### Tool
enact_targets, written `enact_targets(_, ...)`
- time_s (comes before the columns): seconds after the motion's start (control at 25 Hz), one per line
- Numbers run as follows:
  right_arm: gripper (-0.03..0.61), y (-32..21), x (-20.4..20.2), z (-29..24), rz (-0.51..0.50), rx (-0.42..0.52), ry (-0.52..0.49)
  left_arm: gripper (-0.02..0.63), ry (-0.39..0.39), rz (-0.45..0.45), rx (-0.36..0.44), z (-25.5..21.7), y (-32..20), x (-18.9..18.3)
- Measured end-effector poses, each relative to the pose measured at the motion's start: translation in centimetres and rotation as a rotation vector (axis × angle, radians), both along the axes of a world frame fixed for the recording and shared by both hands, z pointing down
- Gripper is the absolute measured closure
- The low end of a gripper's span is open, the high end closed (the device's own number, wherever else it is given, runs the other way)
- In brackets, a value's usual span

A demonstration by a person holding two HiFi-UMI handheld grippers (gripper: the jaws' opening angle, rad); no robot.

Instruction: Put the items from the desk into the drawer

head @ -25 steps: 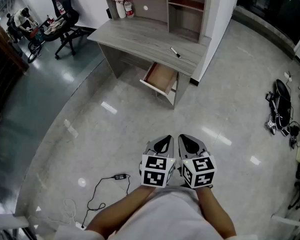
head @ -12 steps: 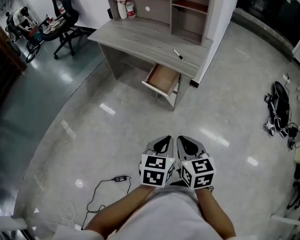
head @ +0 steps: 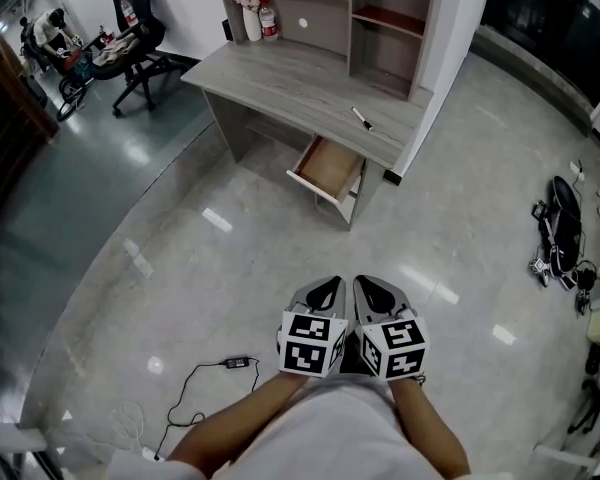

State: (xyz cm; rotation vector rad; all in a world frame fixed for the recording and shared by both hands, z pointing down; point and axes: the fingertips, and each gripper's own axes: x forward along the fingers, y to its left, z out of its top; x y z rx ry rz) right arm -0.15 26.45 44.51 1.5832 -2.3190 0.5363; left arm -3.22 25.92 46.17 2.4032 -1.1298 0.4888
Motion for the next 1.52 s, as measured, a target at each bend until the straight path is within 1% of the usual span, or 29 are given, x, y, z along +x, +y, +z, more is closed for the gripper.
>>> enact_targets(0.24, 0.577, -3.7, 1.7, 0.2, -0.055, -0.003, -0.006, 0.612, -0.009, -0.061, -0.006, 0.2, -3.4, 1.2)
enact_targets(0.44, 0.577, -7.4, 3.4, 0.4, -0.085, -0.019, -0.025, 0.612, -0.022, -0.091, -0.016, 0.1, -7.0, 2.8)
enact_targets(0.8, 0.577, -13.1, 7.2, 1.1, -0.131, -0.039, -0.062, 0.612, -0.062, -0.127, -0.034, 0.8, -12.8, 6.8)
enact_targets(1.0, 0.577, -15.7, 10.1, 0.9, -0.142, -0.048, -0.096, 0.612, -0.087, -0.161, -0.039, 0.4, -15.6, 8.8)
enact_targets(1.24, 0.577, -17.5, 11.9, 0.6, -0.180, -0.052, -0.142, 0.612, -0.128, -0.215, -0.027, -0.7, -17.9, 10.0)
enact_targets(1.52, 0.577, -18.3, 13.1, 0.3, -0.196, -0.047, -0.156, 0.612, -0.139, -0.250, -0.031, -1.3, -19.1, 10.5)
